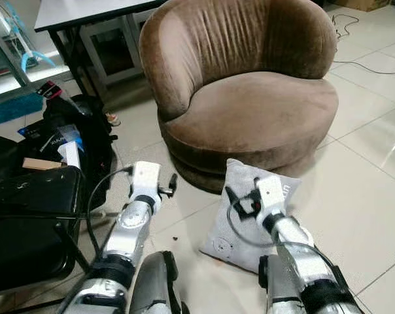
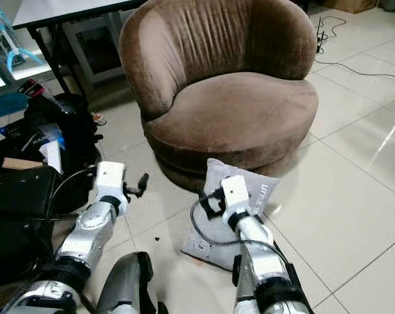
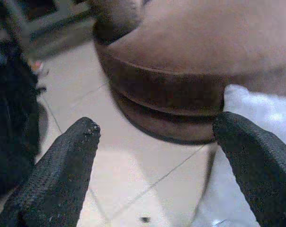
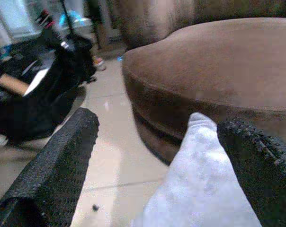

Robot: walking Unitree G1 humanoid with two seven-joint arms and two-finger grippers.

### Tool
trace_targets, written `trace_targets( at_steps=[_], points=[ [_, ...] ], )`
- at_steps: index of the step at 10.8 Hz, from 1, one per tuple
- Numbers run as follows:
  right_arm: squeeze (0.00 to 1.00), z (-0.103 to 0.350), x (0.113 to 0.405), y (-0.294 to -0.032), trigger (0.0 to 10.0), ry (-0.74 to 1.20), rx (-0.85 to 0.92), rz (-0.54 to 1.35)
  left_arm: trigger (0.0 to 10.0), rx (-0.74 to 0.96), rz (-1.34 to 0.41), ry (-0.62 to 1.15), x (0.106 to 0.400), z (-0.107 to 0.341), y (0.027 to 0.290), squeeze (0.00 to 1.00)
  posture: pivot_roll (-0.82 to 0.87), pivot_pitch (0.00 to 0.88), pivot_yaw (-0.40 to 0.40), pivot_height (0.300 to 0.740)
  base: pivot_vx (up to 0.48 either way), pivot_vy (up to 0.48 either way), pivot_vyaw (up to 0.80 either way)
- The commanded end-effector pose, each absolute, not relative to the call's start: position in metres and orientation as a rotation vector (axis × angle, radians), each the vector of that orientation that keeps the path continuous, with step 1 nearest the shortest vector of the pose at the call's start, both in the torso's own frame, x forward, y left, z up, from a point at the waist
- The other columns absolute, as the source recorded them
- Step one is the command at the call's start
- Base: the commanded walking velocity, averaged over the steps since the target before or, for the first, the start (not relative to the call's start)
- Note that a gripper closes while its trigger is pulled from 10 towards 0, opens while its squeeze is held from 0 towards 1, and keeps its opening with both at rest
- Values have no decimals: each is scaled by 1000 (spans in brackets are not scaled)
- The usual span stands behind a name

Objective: Move the pillow to the sofa from floor

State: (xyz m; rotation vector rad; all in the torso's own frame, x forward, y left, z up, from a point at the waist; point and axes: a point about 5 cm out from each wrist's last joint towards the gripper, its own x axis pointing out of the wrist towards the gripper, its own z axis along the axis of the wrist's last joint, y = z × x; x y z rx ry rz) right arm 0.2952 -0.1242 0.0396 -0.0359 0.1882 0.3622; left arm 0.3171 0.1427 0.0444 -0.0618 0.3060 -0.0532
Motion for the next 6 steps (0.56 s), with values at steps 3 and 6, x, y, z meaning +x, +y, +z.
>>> trace_targets(
  at_steps=[3,6],
  points=[
    [0,50,308,-118,10000,175,-16,330,10000,-64,-13,302,320,47,147,0,-189,0,141,575,0,0,0],
    [0,52,309,-113,10000,163,-18,349,10000,-14,-53,290,320,47,144,0,-187,0,142,575,0,0,0]
  ],
)
